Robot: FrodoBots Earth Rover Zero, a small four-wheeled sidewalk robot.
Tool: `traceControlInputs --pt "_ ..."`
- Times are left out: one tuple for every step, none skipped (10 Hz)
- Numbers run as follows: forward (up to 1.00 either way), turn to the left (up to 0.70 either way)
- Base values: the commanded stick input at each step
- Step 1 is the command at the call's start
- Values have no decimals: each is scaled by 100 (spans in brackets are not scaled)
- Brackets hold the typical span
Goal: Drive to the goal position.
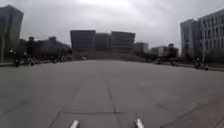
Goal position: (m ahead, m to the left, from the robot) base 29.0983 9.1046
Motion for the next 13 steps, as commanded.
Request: traceControlInputs --pt "100 6" --pt "100 6" --pt "100 6" --pt "100 6" --pt "100 6" --pt "100 6" --pt "100 6" --pt "100 6" --pt "100 6" --pt "100 -2" --pt "100 -34" --pt "97 -33" --pt "94 -10"
